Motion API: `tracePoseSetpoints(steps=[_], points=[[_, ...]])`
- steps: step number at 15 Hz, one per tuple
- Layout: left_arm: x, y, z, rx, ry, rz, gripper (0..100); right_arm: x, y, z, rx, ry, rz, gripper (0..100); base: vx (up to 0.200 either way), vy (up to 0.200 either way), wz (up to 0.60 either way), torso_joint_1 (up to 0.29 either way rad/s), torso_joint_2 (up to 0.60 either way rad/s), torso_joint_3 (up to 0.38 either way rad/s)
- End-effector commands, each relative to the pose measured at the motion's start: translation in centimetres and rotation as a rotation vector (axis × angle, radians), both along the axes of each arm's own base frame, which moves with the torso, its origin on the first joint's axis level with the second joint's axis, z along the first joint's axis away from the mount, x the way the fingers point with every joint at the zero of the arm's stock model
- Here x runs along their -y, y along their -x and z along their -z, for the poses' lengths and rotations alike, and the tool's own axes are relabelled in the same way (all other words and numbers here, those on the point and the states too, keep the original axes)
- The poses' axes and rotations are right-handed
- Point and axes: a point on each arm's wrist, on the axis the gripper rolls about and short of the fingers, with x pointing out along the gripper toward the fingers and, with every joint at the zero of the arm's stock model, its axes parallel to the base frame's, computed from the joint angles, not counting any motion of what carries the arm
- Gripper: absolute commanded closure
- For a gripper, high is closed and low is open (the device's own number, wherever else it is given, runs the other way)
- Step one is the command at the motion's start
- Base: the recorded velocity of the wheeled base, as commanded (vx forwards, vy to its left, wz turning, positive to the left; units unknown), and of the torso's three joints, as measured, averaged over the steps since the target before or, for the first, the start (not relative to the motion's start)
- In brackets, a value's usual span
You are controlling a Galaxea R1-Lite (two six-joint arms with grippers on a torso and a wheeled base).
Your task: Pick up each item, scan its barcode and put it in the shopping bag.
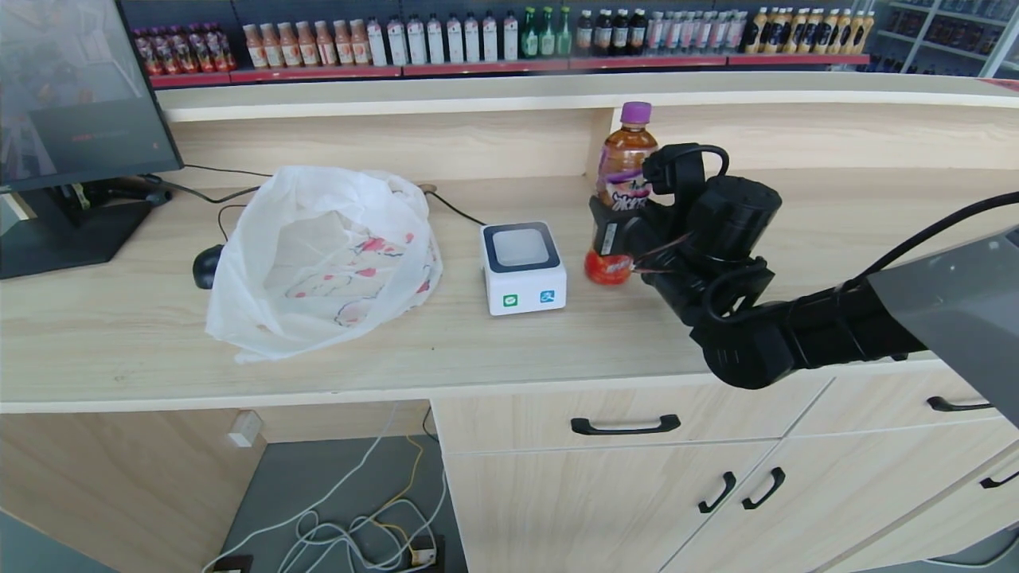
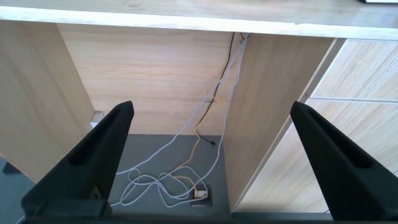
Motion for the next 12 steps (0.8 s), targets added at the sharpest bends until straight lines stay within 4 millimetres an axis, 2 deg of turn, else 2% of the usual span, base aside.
tracePoseSetpoints(steps=[1, 7, 12], points=[[0.0, 0.0, 0.0, 0.001, 0.000, 0.000, 0, -0.1, 0.1, -0.5, 0.013, -0.006, -0.002, 100, 0.000, 0.000, 0.00, 0.000, 0.00, 0.000], [0.0, 0.0, 0.0, 0.001, 0.000, 0.000, 0, 0.0, 0.4, -1.8, 0.048, -0.025, -0.002, 100, 0.000, 0.000, 0.00, 0.000, 0.00, 0.000], [0.0, 0.0, 0.0, 0.001, 0.000, 0.000, 0, 0.1, 1.8, -3.8, 0.087, -0.046, -0.009, 100, 0.000, 0.000, 0.00, 0.000, 0.00, 0.000]])
